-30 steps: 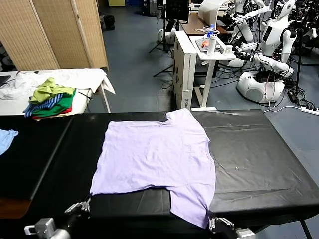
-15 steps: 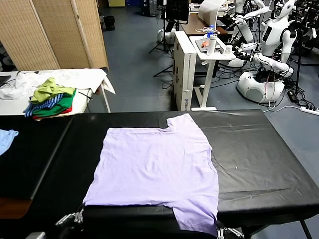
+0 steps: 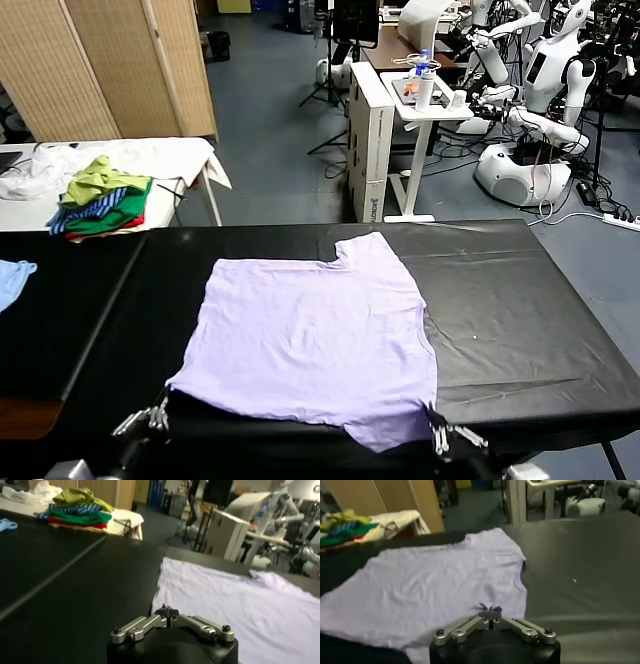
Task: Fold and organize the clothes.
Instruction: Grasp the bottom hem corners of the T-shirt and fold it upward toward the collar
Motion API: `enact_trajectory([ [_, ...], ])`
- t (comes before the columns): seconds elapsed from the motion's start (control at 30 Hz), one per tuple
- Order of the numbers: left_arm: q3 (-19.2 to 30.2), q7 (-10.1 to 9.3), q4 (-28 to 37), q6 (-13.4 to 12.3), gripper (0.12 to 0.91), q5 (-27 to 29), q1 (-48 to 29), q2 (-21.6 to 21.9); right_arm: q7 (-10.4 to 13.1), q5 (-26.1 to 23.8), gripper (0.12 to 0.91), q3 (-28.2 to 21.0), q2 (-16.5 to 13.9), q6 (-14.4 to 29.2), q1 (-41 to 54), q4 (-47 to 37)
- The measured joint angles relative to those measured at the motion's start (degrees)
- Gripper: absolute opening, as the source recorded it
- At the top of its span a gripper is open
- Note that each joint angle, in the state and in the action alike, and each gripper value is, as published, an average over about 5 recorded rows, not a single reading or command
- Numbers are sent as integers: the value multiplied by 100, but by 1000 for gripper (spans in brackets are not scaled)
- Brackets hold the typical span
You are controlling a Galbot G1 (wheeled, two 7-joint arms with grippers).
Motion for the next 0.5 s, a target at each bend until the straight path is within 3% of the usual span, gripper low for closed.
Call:
enact_trajectory([
  [0.5, 193, 9, 787, -87, 145, 310, -1069, 226, 229, -64, 140, -602, 22, 18, 1477, -1191],
])
